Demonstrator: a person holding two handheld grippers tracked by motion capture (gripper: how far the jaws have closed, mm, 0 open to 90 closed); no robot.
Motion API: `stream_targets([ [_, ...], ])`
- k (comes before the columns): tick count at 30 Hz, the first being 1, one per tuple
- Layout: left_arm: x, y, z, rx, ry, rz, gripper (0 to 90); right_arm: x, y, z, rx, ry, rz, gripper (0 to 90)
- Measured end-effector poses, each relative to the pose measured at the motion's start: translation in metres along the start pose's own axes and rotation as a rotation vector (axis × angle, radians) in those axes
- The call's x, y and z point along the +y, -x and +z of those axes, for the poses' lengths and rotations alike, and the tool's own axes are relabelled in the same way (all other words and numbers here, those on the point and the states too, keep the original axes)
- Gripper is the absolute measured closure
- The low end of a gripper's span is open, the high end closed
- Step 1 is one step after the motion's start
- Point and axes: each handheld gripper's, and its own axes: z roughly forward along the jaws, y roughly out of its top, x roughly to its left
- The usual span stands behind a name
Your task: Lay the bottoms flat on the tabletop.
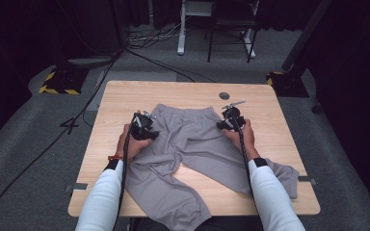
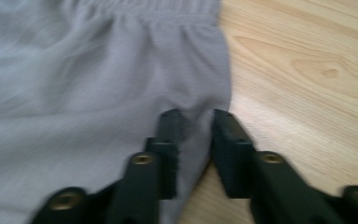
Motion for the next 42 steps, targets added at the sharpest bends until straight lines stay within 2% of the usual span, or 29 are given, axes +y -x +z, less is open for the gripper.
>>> stream_targets([
  [1, 0.001, 0.001, 0.000, 0.001, -0.003, 0.019, 76.3, 0.000, -0.003, -0.001, -0.006, -0.006, -0.032, 83.5],
  [2, 0.001, 0.003, 0.001, 0.020, 0.001, 0.037, 84.5, -0.001, -0.005, -0.002, -0.033, -0.015, -0.060, 87.7],
  [3, 0.002, 0.004, 0.001, 0.042, 0.012, 0.051, 85.9, -0.002, -0.007, -0.004, -0.078, -0.024, -0.080, 89.4],
  [4, 0.002, 0.004, 0.001, 0.043, 0.022, 0.047, 86.3, -0.004, -0.006, -0.006, -0.092, -0.014, -0.078, 89.9],
  [6, 0.003, 0.004, 0.000, 0.026, 0.036, 0.032, 86.3, -0.008, -0.003, -0.011, -0.083, 0.007, -0.037, 90.0],
  [8, 0.006, 0.005, -0.001, 0.046, 0.035, 0.042, 86.3, -0.011, 0.000, -0.016, -0.078, 0.027, -0.042, 90.0],
  [9, 0.008, 0.005, -0.002, 0.042, 0.040, 0.043, 86.3, -0.012, 0.003, -0.023, -0.093, 0.044, -0.050, 90.0],
  [13, 0.020, 0.011, -0.006, 0.093, 0.082, 0.037, 86.3, -0.012, 0.018, -0.050, -0.147, 0.091, -0.020, 90.0],
  [15, 0.027, 0.014, -0.006, 0.080, 0.091, 0.037, 86.4, -0.013, 0.024, -0.062, -0.185, 0.097, -0.016, 90.0],
  [19, 0.042, 0.024, -0.003, 0.088, 0.104, 0.054, 86.4, -0.014, 0.037, -0.077, -0.206, 0.112, -0.019, 90.0],
  [23, 0.060, 0.031, -0.007, 0.131, 0.146, 0.008, 86.5, -0.009, 0.052, -0.080, -0.242, 0.123, 0.001, 90.0],
  [26, 0.073, 0.033, -0.015, 0.179, 0.183, 0.018, 86.5, 0.000, 0.062, -0.079, -0.253, 0.131, 0.022, 90.0],
  [30, 0.088, 0.022, -0.035, 0.256, 0.253, -0.022, 86.6, 0.013, 0.065, -0.084, -0.291, 0.186, 0.028, 90.0],
  [32, 0.090, 0.016, -0.042, 0.292, 0.271, -0.041, 86.6, 0.019, 0.066, -0.085, -0.287, 0.210, 0.019, 90.0],
  [33, 0.091, 0.014, -0.044, 0.302, 0.267, -0.055, 86.8, 0.023, 0.066, -0.084, -0.288, 0.221, 0.020, 90.0],
  [35, 0.090, 0.010, -0.042, 0.292, 0.239, -0.074, 86.8, 0.030, 0.064, -0.081, -0.283, 0.226, 0.022, 90.0],
  [36, 0.089, 0.010, -0.039, 0.299, 0.213, -0.073, 86.7, 0.033, 0.062, -0.077, -0.283, 0.223, 0.026, 90.0],
  [38, 0.085, 0.012, -0.029, 0.288, 0.173, -0.056, 84.5, 0.035, 0.059, -0.067, -0.272, 0.197, 0.019, 89.2],
  [40, 0.080, 0.012, -0.016, 0.289, 0.117, -0.063, 75.3, 0.035, 0.055, -0.055, -0.270, 0.153, -0.007, 77.0],
  [41, 0.078, 0.012, -0.009, 0.292, 0.076, -0.075, 66.7, 0.033, 0.053, -0.051, -0.291, 0.147, -0.017, 68.0],
  [42, 0.074, 0.012, -0.003, 0.296, 0.059, -0.083, 59.4, 0.030, 0.052, -0.048, -0.298, 0.138, -0.011, 59.9],
])
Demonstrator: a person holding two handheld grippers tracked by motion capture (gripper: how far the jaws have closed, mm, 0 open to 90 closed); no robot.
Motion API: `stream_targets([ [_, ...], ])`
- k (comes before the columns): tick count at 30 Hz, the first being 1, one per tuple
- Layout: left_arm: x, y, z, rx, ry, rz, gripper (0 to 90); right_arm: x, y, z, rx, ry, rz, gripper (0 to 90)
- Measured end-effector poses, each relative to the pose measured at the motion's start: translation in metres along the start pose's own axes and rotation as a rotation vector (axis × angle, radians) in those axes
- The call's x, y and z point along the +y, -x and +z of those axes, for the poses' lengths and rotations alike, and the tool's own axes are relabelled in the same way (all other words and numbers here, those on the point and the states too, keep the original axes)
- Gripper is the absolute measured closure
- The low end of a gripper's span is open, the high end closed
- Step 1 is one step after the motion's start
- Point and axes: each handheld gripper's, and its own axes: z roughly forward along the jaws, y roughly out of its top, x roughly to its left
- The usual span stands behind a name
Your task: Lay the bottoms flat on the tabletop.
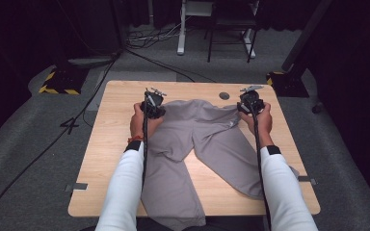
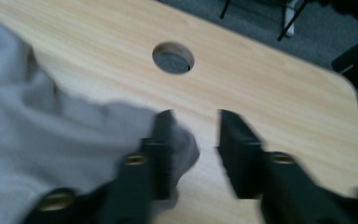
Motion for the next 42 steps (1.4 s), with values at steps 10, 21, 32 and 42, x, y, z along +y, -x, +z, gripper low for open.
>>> stream_targets([
  [10, -0.050, -0.006, -0.005, -0.156, -0.014, 0.080, 25.4, -0.048, 0.007, -0.013, 0.249, -0.071, -0.074, 43.8],
  [21, -0.107, 0.024, -0.049, -0.311, 0.048, 0.211, 29.9, -0.114, 0.003, -0.038, 0.380, -0.163, -0.150, 54.2],
  [32, -0.141, 0.062, -0.062, -0.394, 0.029, 0.313, 32.4, -0.153, -0.010, -0.088, 0.451, -0.222, -0.215, 60.5],
  [42, -0.166, 0.079, -0.085, -0.487, 0.019, 0.373, 32.5, -0.182, -0.056, -0.139, 0.518, -0.257, -0.342, 61.6],
])
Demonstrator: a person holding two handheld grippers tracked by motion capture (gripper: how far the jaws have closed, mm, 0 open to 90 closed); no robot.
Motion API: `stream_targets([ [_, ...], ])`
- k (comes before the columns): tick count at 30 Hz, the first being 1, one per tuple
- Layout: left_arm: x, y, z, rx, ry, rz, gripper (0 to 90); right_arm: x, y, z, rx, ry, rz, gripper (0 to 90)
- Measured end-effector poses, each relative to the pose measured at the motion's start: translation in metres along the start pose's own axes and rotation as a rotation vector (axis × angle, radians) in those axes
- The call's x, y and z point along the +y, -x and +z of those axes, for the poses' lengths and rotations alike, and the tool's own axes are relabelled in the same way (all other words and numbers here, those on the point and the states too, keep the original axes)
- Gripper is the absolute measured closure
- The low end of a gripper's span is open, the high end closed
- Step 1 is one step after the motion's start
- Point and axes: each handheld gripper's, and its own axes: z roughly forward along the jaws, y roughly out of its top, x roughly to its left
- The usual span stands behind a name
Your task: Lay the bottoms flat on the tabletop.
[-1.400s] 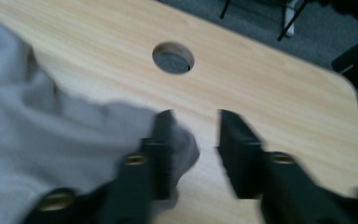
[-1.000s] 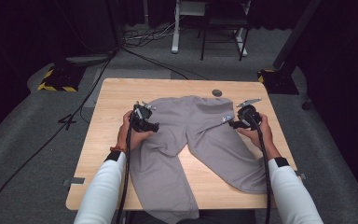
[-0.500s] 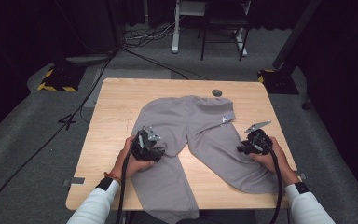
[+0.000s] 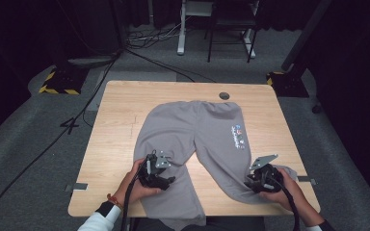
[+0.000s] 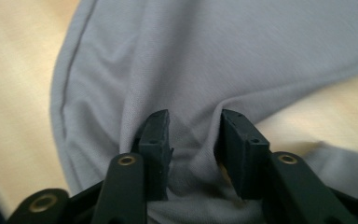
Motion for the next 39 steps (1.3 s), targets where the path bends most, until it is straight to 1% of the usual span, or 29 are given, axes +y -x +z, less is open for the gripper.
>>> stream_targets([
  [2, -0.003, 0.008, -0.002, -0.027, 0.001, 0.007, 32.5, 0.001, -0.012, 0.000, 0.029, -0.009, -0.017, 59.3],
  [3, -0.004, 0.014, -0.003, -0.033, 0.004, 0.019, 32.5, 0.001, -0.018, 0.000, 0.032, -0.015, -0.028, 56.9],
  [4, -0.005, 0.016, -0.003, -0.038, 0.004, 0.022, 32.3, 0.002, -0.024, 0.000, 0.027, -0.022, -0.043, 52.2],
  [5, -0.007, 0.020, -0.004, -0.044, 0.005, 0.029, 31.4, 0.002, -0.026, -0.002, 0.015, -0.022, -0.049, 48.6],
  [6, -0.008, 0.022, -0.005, -0.046, 0.010, 0.036, 30.9, 0.001, -0.027, -0.004, -0.006, -0.015, -0.050, 47.7],
  [7, -0.009, 0.024, -0.006, -0.041, 0.012, 0.038, 30.9, -0.001, -0.024, -0.009, -0.022, 0.001, -0.042, 48.4],
  [8, -0.011, 0.024, -0.006, -0.051, 0.014, 0.036, 30.7, -0.005, -0.019, -0.014, -0.015, 0.024, -0.011, 48.4],
  [9, -0.011, 0.023, -0.006, -0.058, 0.015, 0.038, 30.6, -0.011, -0.010, -0.020, 0.000, 0.052, 0.027, 48.4],
  [11, -0.013, 0.020, -0.007, -0.059, 0.015, 0.034, 29.2, -0.022, 0.000, -0.028, -0.003, 0.072, 0.050, 48.7],
  [12, -0.013, 0.018, -0.007, -0.053, 0.015, 0.028, 28.7, -0.027, 0.002, -0.032, 0.006, 0.077, 0.044, 48.6],
  [13, -0.013, 0.016, -0.006, -0.051, 0.015, 0.026, 27.5, -0.032, 0.002, -0.035, -0.002, 0.091, 0.013, 48.6],
  [15, -0.013, 0.015, -0.005, -0.046, 0.019, 0.016, 25.1, -0.041, 0.002, -0.041, -0.028, 0.083, -0.023, 48.6],
  [17, -0.012, 0.017, -0.005, -0.036, 0.019, 0.006, 24.4, -0.049, 0.004, -0.047, -0.045, 0.092, -0.055, 47.5],
  [18, -0.011, 0.017, -0.004, -0.038, 0.021, 0.018, 24.5, -0.053, 0.007, -0.051, -0.057, 0.098, -0.048, 47.0],
  [20, -0.009, 0.017, -0.003, -0.037, 0.020, 0.027, 24.7, -0.061, 0.015, -0.060, -0.070, 0.127, -0.013, 47.8],
  [21, -0.008, 0.016, -0.002, -0.033, 0.024, 0.022, 24.7, -0.065, 0.020, -0.064, -0.089, 0.139, 0.005, 50.0],
  [22, -0.008, 0.015, -0.002, -0.033, 0.027, 0.012, 24.6, -0.069, 0.023, -0.066, -0.107, 0.138, 0.022, 51.4],
  [24, -0.008, 0.011, -0.001, -0.035, 0.022, 0.008, 24.6, -0.074, 0.027, -0.066, -0.112, 0.116, 0.034, 54.3],
  [25, -0.008, 0.010, -0.002, -0.034, 0.022, 0.003, 24.7, -0.076, 0.028, -0.064, -0.111, 0.097, 0.036, 56.4],
  [26, -0.008, 0.009, -0.001, -0.029, 0.027, 0.000, 24.8, -0.078, 0.028, -0.062, -0.100, 0.083, 0.028, 58.6],
  [27, -0.008, 0.008, -0.001, -0.030, 0.026, 0.000, 24.8, -0.079, 0.027, -0.058, -0.071, 0.061, 0.020, 59.7],
  [29, -0.009, 0.008, -0.002, -0.033, 0.026, -0.003, 24.9, -0.080, 0.024, -0.053, -0.046, 0.027, -0.003, 62.7],
  [31, -0.009, 0.008, -0.002, -0.032, 0.026, -0.002, 24.9, -0.079, 0.019, -0.048, 0.003, -0.012, -0.029, 65.7],
  [32, -0.009, 0.008, -0.002, -0.032, 0.026, -0.002, 24.9, -0.079, 0.017, -0.046, 0.035, -0.032, -0.040, 66.3],
  [33, -0.009, 0.008, -0.002, -0.032, 0.027, -0.001, 24.9, -0.078, 0.013, -0.044, 0.056, -0.057, -0.060, 66.3],
  [34, -0.009, 0.008, -0.002, -0.034, 0.028, -0.001, 24.8, -0.077, 0.009, -0.043, 0.067, -0.064, -0.081, 67.3],
  [35, -0.009, 0.008, -0.002, -0.034, 0.027, -0.002, 24.9, -0.076, 0.006, -0.043, 0.102, -0.074, -0.093, 66.8],
  [37, -0.010, 0.009, -0.002, -0.036, 0.027, -0.001, 24.8, -0.074, -0.002, -0.043, 0.154, -0.093, -0.117, 66.3],
  [39, -0.009, 0.010, -0.002, -0.039, 0.028, 0.000, 24.5, -0.071, -0.013, -0.042, 0.206, -0.109, -0.151, 64.9],
])
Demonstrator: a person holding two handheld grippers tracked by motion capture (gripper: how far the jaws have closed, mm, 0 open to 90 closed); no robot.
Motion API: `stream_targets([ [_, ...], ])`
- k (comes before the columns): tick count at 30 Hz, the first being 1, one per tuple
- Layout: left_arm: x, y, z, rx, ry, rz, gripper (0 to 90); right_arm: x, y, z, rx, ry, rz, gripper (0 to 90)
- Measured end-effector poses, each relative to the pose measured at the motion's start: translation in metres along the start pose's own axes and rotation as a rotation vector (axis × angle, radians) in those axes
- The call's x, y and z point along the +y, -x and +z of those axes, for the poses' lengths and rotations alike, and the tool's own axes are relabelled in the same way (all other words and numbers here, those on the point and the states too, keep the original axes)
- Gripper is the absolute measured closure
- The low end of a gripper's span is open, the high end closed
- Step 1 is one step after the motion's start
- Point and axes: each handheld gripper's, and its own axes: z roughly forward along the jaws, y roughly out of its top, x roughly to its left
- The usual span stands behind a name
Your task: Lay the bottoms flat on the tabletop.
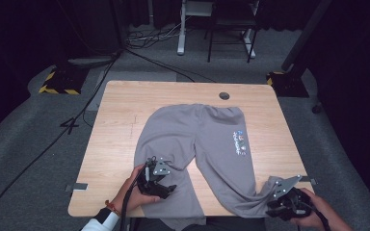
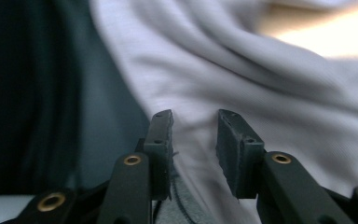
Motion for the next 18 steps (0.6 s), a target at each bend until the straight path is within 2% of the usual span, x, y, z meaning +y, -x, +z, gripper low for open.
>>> stream_targets([
  [3, 0.002, 0.004, 0.002, -0.008, 0.000, 0.004, 23.7, 0.011, -0.017, 0.006, 0.065, -0.004, -0.078, 58.9],
  [6, 0.004, 0.011, 0.004, -0.020, 0.004, 0.019, 23.6, 0.027, -0.032, 0.005, 0.107, 0.048, -0.131, 56.9],
  [7, 0.004, 0.013, 0.005, -0.022, 0.008, 0.021, 23.5, 0.032, -0.035, 0.002, 0.076, 0.067, -0.151, 56.3],
  [8, 0.005, 0.015, 0.005, -0.027, 0.007, 0.027, 23.5, 0.034, -0.036, -0.003, 0.041, 0.083, -0.152, 56.9],
  [10, 0.005, 0.017, 0.006, -0.034, 0.008, 0.032, 23.5, 0.035, -0.032, -0.017, -0.027, 0.152, -0.115, 59.8],
  [11, 0.006, 0.019, 0.006, -0.036, 0.008, 0.037, 23.3, 0.034, -0.027, -0.025, -0.076, 0.194, -0.090, 60.6],
  [13, 0.007, 0.021, 0.008, -0.045, 0.013, 0.042, 23.2, 0.032, -0.017, -0.033, -0.171, 0.242, -0.054, 61.4],
  [14, 0.007, 0.023, 0.008, -0.048, 0.012, 0.050, 22.9, 0.032, -0.011, -0.034, -0.174, 0.248, -0.036, 60.8],
  [16, 0.009, 0.028, 0.010, -0.056, 0.011, 0.059, 22.9, 0.037, 0.001, -0.027, -0.213, 0.250, 0.005, 56.6],
  [18, 0.009, 0.033, 0.010, -0.069, 0.010, 0.073, 22.8, 0.044, 0.013, -0.014, -0.192, 0.231, 0.040, 51.9],
])
